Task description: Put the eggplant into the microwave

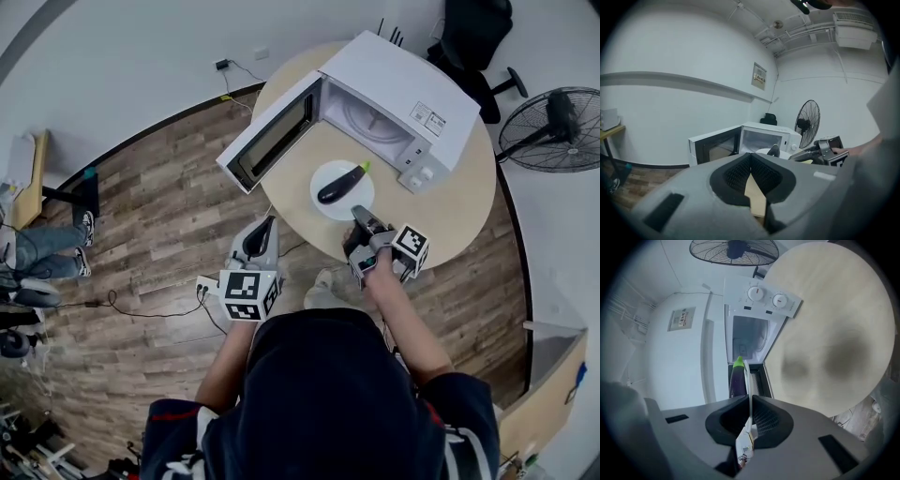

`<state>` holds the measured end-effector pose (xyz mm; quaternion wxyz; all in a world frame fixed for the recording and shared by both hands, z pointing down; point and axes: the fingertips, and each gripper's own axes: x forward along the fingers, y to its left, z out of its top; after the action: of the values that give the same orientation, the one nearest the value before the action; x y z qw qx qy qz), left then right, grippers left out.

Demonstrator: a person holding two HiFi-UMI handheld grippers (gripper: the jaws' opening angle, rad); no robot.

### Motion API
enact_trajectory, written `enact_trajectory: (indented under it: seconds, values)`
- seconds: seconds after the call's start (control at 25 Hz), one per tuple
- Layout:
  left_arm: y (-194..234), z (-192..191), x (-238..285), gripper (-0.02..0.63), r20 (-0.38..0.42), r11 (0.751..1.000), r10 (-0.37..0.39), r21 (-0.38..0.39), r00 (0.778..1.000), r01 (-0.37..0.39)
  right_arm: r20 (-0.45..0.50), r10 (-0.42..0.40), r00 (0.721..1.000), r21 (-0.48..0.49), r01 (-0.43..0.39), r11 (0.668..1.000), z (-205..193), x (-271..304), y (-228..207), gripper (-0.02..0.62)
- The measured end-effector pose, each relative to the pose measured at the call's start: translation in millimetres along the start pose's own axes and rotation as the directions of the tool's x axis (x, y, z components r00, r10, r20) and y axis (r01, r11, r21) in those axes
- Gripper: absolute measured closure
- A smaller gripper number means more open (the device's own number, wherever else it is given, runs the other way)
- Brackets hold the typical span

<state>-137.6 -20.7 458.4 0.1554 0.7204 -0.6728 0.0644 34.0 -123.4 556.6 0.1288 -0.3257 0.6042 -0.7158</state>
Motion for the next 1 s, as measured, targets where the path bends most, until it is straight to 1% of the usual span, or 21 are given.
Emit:
enact_trajectory:
  seconds: [0.36, 0.6, 0.84, 1.0]
  values:
    - [-21.6, 10.7, 54.4, 0.591, -0.012, 1.000, -0.028, -0.001, 1.000, 0.028, 0.017, -0.024, 1.000, -0.002, 0.024, 1.000, 52.4, 12.6, -5.8, 0.575]
    - [-33.1, 12.6, 80.9, 0.591, -0.028, 0.999, -0.043, 0.002, 0.999, 0.043, 0.018, -0.047, 0.999, 0.009, 0.047, 0.999, 72.0, 15.4, -13.2, 0.575]
    - [-40.8, 14.7, 98.8, 0.591, -0.058, 0.997, -0.069, 0.020, 0.996, 0.071, 0.039, -0.006, 0.999, 0.023, 0.005, 1.000, 87.9, 22.1, -13.0, 0.574]
    - [-43.6, 16.9, 113.2, 0.591, -0.077, 0.995, -0.097, 0.027, 0.992, 0.099, 0.069, -0.003, 0.998, 0.055, -0.001, 0.998, 94.1, 27.9, -14.3, 0.575]
